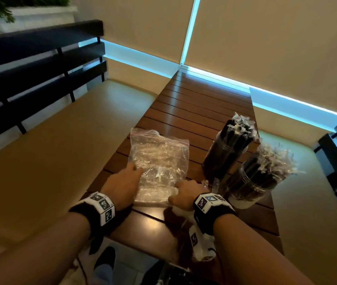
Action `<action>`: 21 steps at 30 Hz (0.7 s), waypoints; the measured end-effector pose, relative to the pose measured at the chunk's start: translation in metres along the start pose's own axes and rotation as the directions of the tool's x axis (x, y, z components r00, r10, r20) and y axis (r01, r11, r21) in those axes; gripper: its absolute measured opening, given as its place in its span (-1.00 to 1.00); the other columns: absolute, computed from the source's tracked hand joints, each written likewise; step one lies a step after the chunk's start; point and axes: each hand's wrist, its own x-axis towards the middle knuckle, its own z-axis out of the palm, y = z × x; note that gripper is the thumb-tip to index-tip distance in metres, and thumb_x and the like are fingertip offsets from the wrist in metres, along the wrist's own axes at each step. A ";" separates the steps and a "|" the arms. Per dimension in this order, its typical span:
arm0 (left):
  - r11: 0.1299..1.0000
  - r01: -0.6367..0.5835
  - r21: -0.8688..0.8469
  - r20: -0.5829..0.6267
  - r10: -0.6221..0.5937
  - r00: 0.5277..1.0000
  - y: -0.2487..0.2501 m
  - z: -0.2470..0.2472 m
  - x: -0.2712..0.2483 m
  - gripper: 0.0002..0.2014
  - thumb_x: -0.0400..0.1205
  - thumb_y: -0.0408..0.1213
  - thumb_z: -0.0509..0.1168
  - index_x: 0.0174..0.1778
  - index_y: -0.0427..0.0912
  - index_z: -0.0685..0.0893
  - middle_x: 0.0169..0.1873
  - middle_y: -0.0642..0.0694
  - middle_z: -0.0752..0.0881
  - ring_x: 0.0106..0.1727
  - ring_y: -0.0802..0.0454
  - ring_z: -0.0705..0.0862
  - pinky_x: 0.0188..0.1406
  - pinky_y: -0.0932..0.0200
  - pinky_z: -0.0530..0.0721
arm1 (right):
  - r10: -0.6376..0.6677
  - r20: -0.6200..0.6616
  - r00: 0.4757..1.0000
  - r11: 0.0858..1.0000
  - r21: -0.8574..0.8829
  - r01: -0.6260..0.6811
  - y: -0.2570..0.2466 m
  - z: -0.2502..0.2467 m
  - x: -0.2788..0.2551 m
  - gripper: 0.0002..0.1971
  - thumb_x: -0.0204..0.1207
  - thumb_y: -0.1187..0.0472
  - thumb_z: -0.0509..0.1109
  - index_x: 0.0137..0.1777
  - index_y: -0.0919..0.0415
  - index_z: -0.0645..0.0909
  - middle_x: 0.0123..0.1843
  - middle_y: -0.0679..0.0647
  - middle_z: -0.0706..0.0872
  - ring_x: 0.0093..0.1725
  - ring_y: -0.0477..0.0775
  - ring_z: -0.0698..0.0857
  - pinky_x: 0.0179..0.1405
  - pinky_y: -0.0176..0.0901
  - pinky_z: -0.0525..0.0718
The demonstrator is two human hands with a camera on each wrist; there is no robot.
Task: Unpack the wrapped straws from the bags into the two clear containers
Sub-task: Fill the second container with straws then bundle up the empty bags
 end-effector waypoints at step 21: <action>0.970 0.218 -0.110 0.249 -0.186 0.950 -0.011 -0.013 0.016 -0.73 0.65 -0.24 0.22 0.27 -0.06 0.44 0.24 -0.14 0.56 -0.05 -0.17 0.68 -0.12 0.01 0.59 | -0.250 -0.014 0.968 0.965 -0.079 0.249 -0.020 -0.013 -0.015 -0.53 0.46 -0.15 0.35 0.37 -0.11 0.50 0.34 0.00 0.60 0.25 0.15 0.63 0.17 0.13 0.66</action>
